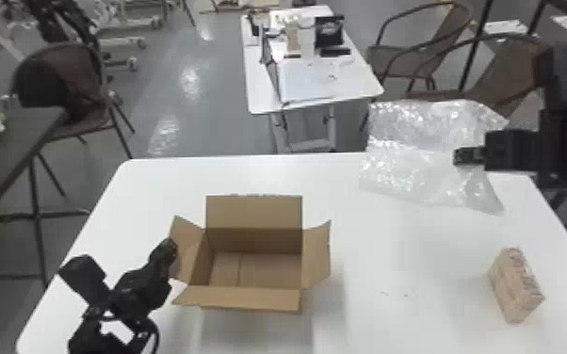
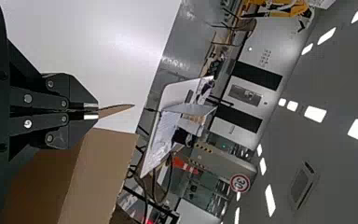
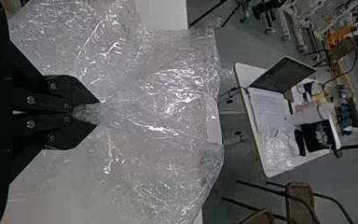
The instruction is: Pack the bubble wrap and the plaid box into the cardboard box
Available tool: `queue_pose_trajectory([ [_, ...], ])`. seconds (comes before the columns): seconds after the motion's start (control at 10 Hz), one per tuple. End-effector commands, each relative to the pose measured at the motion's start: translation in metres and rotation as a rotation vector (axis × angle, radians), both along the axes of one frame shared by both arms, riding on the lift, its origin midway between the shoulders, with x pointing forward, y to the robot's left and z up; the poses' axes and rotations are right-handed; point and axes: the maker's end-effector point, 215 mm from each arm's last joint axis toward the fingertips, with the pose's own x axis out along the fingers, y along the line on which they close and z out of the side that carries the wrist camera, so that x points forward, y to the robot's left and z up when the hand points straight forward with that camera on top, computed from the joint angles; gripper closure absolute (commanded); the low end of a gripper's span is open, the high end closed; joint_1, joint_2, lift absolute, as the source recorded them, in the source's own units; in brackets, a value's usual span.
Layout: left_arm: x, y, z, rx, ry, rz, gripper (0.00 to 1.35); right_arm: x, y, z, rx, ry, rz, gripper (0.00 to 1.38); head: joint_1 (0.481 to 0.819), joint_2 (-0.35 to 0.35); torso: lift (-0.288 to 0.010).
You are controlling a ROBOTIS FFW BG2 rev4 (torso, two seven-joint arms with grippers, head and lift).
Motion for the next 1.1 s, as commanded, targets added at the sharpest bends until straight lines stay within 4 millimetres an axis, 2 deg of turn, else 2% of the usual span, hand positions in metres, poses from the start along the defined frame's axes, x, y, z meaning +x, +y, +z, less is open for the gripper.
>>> queue_pose_trajectory([
  [0.0, 0.002, -0.003, 0.0, -0.002, 0.0, -0.004, 1.13, 0.003, 0.029, 0.026, 0.035, -0.04, 0.071, 1.29, 0.695, 0.153, -0.018],
  [0.1, 0.004, -0.006, 0.001, 0.002, 0.001, -0.009, 1.13, 0.003, 0.053, 0.036, 0.057, -0.048, 0.124, 1.29, 0.695, 0.171, -0.018],
  [0.2, 0.005, -0.006, 0.001, 0.005, 0.002, -0.011, 1.13, -0.003, 0.085, 0.032, 0.089, -0.017, 0.185, 1.29, 0.695, 0.182, -0.018],
  [0.4, 0.011, -0.012, 0.004, 0.012, 0.002, -0.023, 1.13, -0.02, 0.163, 0.019, 0.183, 0.051, 0.296, 1.29, 0.695, 0.235, -0.018],
  [0.6, 0.014, -0.017, 0.005, 0.016, 0.001, -0.033, 1.13, -0.028, 0.218, 0.005, 0.265, 0.112, 0.374, 1.29, 0.695, 0.316, -0.018],
  [0.8, 0.015, -0.019, 0.004, 0.013, 0.005, -0.036, 1.13, -0.032, 0.251, -0.017, 0.296, 0.168, 0.399, 1.29, 0.695, 0.35, -0.018],
  [1.0, 0.016, -0.018, 0.004, 0.017, 0.007, -0.035, 1.13, -0.057, 0.291, -0.055, 0.377, 0.287, 0.476, 1.29, 0.695, 0.35, -0.018],
])
